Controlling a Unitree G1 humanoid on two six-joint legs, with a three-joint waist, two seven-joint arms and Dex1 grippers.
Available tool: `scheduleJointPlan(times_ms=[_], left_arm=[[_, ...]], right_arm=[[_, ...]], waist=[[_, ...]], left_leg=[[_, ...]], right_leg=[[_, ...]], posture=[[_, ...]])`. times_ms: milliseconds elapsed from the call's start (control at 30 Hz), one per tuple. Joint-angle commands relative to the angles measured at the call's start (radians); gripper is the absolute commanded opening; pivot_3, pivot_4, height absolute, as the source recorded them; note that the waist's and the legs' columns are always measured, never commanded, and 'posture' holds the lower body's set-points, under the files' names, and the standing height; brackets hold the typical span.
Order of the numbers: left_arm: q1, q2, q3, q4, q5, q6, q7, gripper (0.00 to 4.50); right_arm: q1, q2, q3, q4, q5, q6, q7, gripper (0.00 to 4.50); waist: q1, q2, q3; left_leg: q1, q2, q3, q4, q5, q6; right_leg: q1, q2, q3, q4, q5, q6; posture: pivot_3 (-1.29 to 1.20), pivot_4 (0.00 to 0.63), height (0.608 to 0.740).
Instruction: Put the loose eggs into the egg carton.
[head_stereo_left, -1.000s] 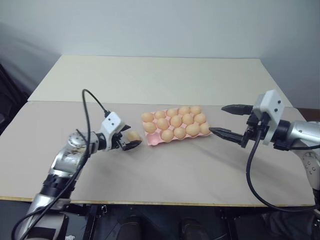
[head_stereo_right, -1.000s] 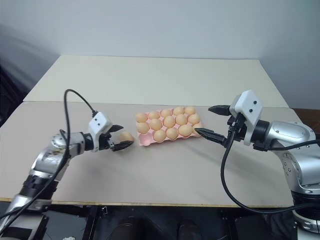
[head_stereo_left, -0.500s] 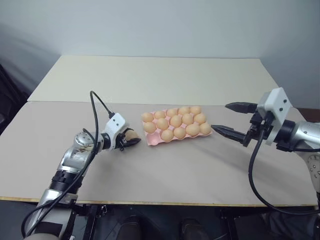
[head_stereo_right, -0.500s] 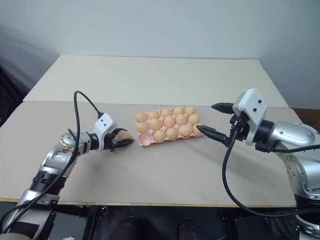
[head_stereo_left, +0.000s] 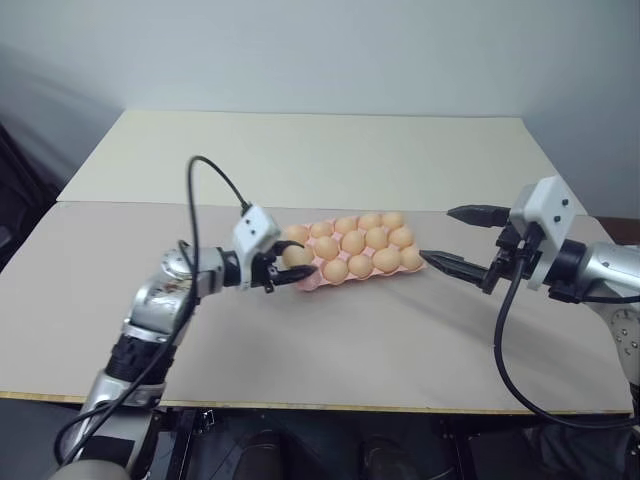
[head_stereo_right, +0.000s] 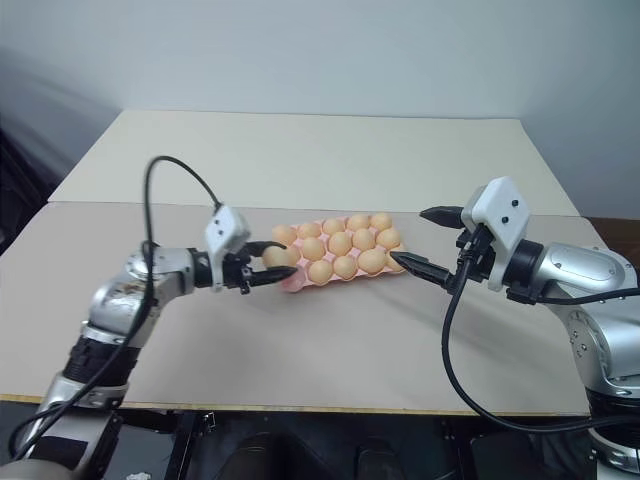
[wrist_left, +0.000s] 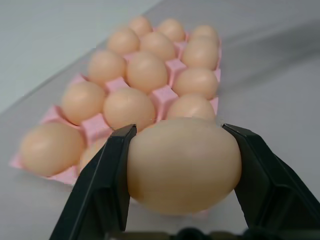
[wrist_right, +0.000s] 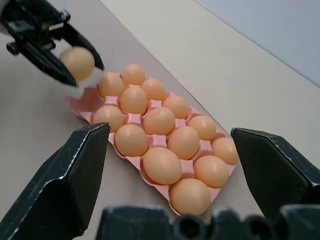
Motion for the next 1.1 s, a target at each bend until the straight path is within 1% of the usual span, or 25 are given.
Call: scheduleJointPlan(times_ms=[33,100,167,300,400,500,567,633,700,733,800,867,1000,1100], left_arm=[[-0.023,-0.009,-0.038,0.022,0.061,-0.048,0.021,3.22],[-0.027,-0.012,-0.035,0.028,0.073,-0.051,0.033,3.76],[-0.034,-0.008,-0.014,0.024,0.067,-0.047,0.037,4.45],[-0.048,0.013,0.05,-0.024,0.035,-0.012,0.051,4.48],[-0.049,0.046,0.119,-0.074,-0.003,0.032,0.059,4.48],[-0.01,0.121,0.238,-0.151,-0.079,0.088,0.038,4.48],[0.044,0.194,0.336,-0.198,-0.147,0.15,0.01,4.48],[0.137,0.269,0.439,-0.229,-0.19,0.171,-0.026,4.48],[0.23,0.314,0.543,-0.246,-0.233,0.193,-0.042,4.48],[0.282,0.325,0.592,-0.253,-0.248,0.174,-0.059,4.48],[0.356,0.337,0.652,-0.276,-0.27,0.182,-0.052,4.48],[0.402,0.329,0.688,-0.306,-0.292,0.208,-0.018,4.48],[0.449,0.302,0.716,-0.36,-0.32,0.218,0.042,4.48],[0.485,0.306,0.72,-0.39,-0.32,0.223,0.072,4.48]], right_arm=[[-0.007,-0.002,-0.031,-0.03,0.014,-0.003,-0.013,4.5],[-0.003,-0.002,-0.035,-0.036,0.018,0.001,-0.018,4.5],[-0.001,-0.003,-0.039,-0.04,0.022,0.002,-0.02,4.5],[-0.005,-0.001,-0.04,-0.039,0.034,0.006,-0.017,4.5],[-0.012,-0.003,-0.03,-0.025,0.032,-0.001,-0.01,4.5],[-0.021,-0.009,-0.02,-0.001,0.033,-0.009,0.009,4.5],[-0.024,-0.011,-0.017,0.011,0.035,-0.016,0.028,4.5],[-0.025,-0.01,-0.014,0.027,0.037,-0.022,0.045,4.5],[-0.029,-0.009,-0.009,0.047,0.029,-0.029,0.057,4.5],[-0.032,-0.007,-0.004,0.059,0.025,-0.033,0.062,4.5],[-0.035,-0.004,0.004,0.081,0.017,-0.04,0.068,4.5],[-0.037,-0.004,0.016,0.101,0.005,-0.049,0.075,4.5],[-0.043,-0.006,0.02,0.118,-0.003,-0.056,0.091,4.5],[-0.046,-0.009,0.02,0.126,-0.004,-0.057,0.1,4.5]], waist=[[-0.001,0.0,0.0],[-0.001,0.0,0.0],[0.0,0.0,0.0],[0.0,0.0,0.0],[-0.001,0.0,0.0],[-0.003,0.0,0.0],[-0.008,0.0,0.0],[-0.013,0.0,0.0],[-0.017,0.0,0.0],[-0.017,0.0,0.0],[-0.016,0.0,0.0],[-0.006,0.0,0.0],[0.002,0.0,0.0],[0.0,0.0,0.0]], left_leg=[[0.0,0.0,0.0,0.0,0.0,0.0],[0.0,0.0,0.0,0.0,0.0,0.0],[0.0,0.0,0.0,0.0,0.0,0.0],[0.0,0.0,0.0,0.0,0.0,0.0],[0.0,0.0,0.0,0.0,0.0,0.0],[0.0,0.0,0.0,0.0,0.0,0.0],[0.0,0.001,0.0,0.0,0.0,0.0],[0.001,0.001,0.0,-0.001,0.0,0.0],[0.001,0.001,0.0,-0.001,0.0,0.0],[0.001,0.001,0.0,-0.001,0.0,0.0],[0.001,0.001,0.0,-0.001,0.0,0.0],[0.002,0.001,0.0,-0.001,0.0,0.0],[0.001,0.001,0.0,-0.001,0.0,0.0],[0.001,0.001,0.0,-0.002,0.0,0.0]], right_leg=[[0.0,0.0,0.0,0.0,0.0,0.0],[0.0,0.0,0.0,0.0,0.0,0.0],[0.0,0.0,0.0,0.0,0.0,0.0],[0.0,0.0,0.0,0.0,0.0,0.0],[0.0,0.0,0.0,0.0,0.0,0.0],[0.0,0.0,0.0,0.0,0.0,0.0],[0.0,0.0,0.0,0.0,0.0,0.0],[0.0,0.0,0.0,0.0,0.0,0.0],[0.0,0.0,0.0,0.0,0.0,0.0],[0.0,0.0,0.0,0.0,0.0,0.0],[0.0,0.0,0.0,0.0,0.0,0.0],[0.0,0.0,-0.001,0.0,0.0,0.0],[0.001,-0.001,-0.001,-0.001,0.0,0.0],[0.0,-0.001,0.0,0.0,0.0,0.0]], posture=[[0.0,0.15,0.74],[0.0,0.15,0.74],[0.0,0.15,0.74],[0.0,0.15,0.74],[0.0,0.15,0.74],[0.0,0.15,0.74],[0.0,0.15,0.74],[0.0,0.15,0.74],[0.0,0.15,0.74],[0.0,0.15,0.74],[0.0,0.15,0.74],[0.0,0.15,0.74],[0.0,0.15,0.74],[0.0,0.15,0.74]])
